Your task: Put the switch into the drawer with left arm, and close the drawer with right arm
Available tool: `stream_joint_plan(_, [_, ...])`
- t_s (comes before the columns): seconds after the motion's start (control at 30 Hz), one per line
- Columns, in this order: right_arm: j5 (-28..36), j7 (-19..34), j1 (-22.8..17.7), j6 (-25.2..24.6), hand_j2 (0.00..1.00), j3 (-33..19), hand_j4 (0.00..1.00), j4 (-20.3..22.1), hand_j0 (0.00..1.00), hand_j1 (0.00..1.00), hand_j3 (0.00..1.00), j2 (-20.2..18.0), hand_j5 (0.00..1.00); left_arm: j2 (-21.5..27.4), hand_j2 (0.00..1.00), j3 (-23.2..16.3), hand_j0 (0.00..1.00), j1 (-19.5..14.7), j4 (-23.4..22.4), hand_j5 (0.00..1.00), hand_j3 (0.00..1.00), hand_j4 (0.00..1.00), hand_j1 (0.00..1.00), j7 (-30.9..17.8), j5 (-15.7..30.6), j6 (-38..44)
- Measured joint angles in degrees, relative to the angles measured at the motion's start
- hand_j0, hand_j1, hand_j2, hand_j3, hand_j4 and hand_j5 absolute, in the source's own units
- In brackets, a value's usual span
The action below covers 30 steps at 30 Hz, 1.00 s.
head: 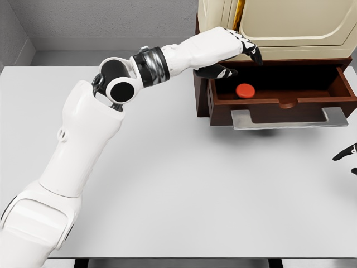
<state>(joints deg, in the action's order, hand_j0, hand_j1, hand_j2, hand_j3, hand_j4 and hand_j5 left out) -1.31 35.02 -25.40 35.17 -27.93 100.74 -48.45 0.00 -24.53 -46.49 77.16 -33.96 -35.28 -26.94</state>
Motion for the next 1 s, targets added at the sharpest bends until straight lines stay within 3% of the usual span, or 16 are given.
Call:
stream_joint_plan(0.1, [-0.01,0.00,0.00,0.00,0.61,0.36,0.61,0.01,0.61,0.61,0.61,0.04,0.61,0.00,0.71,-0.17,0.71,0.00,0.08,0.71,0.71,0.71,0.71,0.00,0.00,-0.09])
stream_joint_plan(0.2, [-0.03,0.00,0.00,0.00,0.61,0.55,0.61,0.03,0.61,0.61,0.61,0.07,0.61,0.00,0.91,-0.26,0.91,0.18,0.37,0.91,0.91,0.91,0.91,0.00,0.10,-0.46])
stream_joint_plan(0.3, [-0.07,0.00,0.00,0.00,0.61,0.58,0.61,0.00,0.61,0.61,0.61,0.02,0.61,0.00,0.92,-0.53,0.92,0.70,1.17,0.92,0.92,0.92,0.92,-0.08,1.02,-0.68])
stream_joint_plan(0.5, [-0.14,0.00,-0.53,0.00,0.62,0.54,0.62,-0.05,0.62,0.62,0.62,-0.14,0.62,0.00,0.92,-2.25,0.92,2.02,3.62,0.92,0.92,0.92,0.92,-0.78,7.31,0.53])
stream_joint_plan(0.73, [-0.89,0.00,-1.14,0.00,0.62,0.52,0.62,-1.74,0.62,0.62,0.62,-0.10,0.62,0.00,0.91,-2.39,0.91,1.67,9.00,0.91,0.91,0.91,0.91,-1.05,21.92,12.48])
stream_joint_plan(1.0, [-1.89,0.00,-2.46,0.00,0.64,0.82,0.64,-3.34,0.64,0.64,0.64,0.03,0.64,0.01,0.92,-2.69,0.92,2.02,15.92,0.92,0.92,0.92,0.92,-1.06,47.04,39.25])
